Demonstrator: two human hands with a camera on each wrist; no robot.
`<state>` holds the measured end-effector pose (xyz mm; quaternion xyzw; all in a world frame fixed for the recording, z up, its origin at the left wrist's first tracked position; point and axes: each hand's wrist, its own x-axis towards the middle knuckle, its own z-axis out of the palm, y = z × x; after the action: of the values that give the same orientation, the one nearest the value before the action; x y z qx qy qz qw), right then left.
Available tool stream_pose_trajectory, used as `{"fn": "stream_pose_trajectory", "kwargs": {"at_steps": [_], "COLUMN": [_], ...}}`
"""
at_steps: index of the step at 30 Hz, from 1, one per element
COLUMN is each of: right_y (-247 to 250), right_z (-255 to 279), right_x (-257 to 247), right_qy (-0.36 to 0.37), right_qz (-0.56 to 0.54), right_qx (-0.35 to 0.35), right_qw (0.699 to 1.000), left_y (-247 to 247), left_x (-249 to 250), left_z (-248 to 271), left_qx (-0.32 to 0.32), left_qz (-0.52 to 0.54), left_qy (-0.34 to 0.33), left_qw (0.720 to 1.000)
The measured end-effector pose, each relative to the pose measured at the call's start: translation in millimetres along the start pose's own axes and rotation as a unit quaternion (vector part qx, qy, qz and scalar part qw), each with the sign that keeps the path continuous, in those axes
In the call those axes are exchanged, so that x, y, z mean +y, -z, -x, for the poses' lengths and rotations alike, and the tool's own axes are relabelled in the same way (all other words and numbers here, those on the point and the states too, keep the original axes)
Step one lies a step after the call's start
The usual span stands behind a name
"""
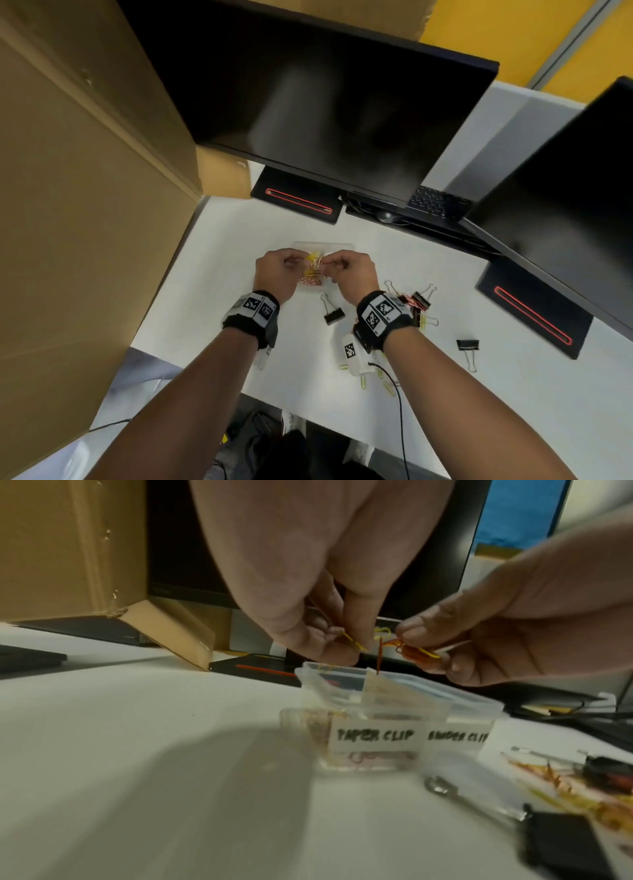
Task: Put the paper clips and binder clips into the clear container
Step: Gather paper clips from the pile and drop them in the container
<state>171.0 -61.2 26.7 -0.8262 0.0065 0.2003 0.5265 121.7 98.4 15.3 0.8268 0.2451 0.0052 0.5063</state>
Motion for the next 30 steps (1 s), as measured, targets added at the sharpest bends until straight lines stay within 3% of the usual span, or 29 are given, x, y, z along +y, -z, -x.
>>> {"fn": "stream_pose_trajectory", "kwargs": {"at_steps": [9, 16, 21, 25, 28, 30], "right_y": [-20.9, 12.6, 73.1, 130.8, 145.0, 139.8], "right_z": [-6.8, 9.9, 51.2, 90.3, 111.3, 118.5], "right_x": [-9.7, -0.3, 39.0, 92.9, 128.3, 143.9], "right_qy": [0.053, 0.068, 0.057, 0.011, 0.012, 0.053], "right_qz": [0.132, 0.092, 0.125, 0.152, 0.213, 0.260], "right_qx": [-0.018, -0.025, 0.030, 0.096, 0.068, 0.020], "right_qw": [0.990, 0.993, 0.990, 0.984, 0.975, 0.964], "left_y": [5.3, -5.4, -41.0, -79.3, -110.0, -126.9], "left_x": [-6.7, 16.4, 31.3, 26.3, 20.5, 16.7], "left_z": [-12.3, 12.7, 55.0, 85.0, 98.6, 104.7], "left_qx": [0.001, 0.027, -0.092, -0.203, -0.273, -0.298], "left_qz": [-0.025, -0.007, 0.006, -0.084, -0.187, -0.261], "left_qy": [0.010, -0.041, -0.097, -0.186, -0.230, -0.245], "left_qw": [1.000, 0.999, 0.991, 0.958, 0.915, 0.885]}}
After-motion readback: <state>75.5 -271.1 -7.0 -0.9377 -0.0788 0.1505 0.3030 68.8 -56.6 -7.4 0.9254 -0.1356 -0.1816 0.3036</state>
